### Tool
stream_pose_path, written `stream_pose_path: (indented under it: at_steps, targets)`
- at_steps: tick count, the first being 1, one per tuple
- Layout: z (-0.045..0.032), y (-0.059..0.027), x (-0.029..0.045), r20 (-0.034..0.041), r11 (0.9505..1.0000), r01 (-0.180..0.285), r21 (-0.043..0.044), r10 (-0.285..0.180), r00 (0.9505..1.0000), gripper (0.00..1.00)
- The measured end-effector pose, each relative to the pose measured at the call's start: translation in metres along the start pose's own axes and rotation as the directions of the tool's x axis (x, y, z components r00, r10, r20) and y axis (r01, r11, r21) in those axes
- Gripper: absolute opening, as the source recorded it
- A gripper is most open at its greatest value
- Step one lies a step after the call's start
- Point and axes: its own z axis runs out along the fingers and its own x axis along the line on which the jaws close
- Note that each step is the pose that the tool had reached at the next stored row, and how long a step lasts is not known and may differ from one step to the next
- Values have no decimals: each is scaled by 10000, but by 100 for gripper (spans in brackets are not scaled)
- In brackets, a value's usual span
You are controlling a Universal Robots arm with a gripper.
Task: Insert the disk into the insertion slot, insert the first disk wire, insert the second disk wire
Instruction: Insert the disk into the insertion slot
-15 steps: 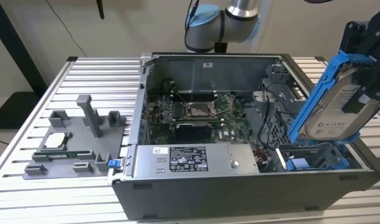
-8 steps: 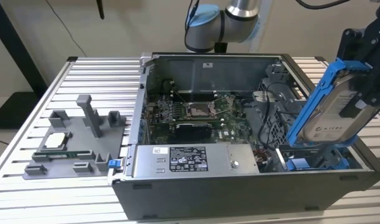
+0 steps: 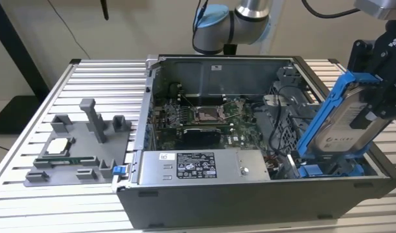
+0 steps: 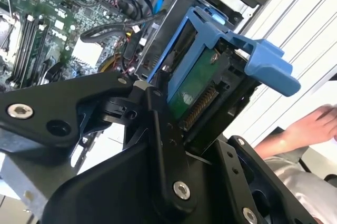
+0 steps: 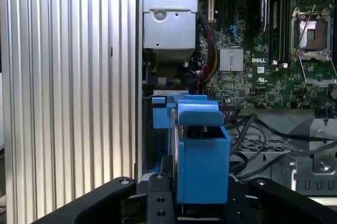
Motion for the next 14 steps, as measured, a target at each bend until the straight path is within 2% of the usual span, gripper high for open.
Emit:
stream_pose_path:
  at_steps: [14]
  targets:
    - [162,-30,-33,27,10000,-4,-3,4,10000,0]
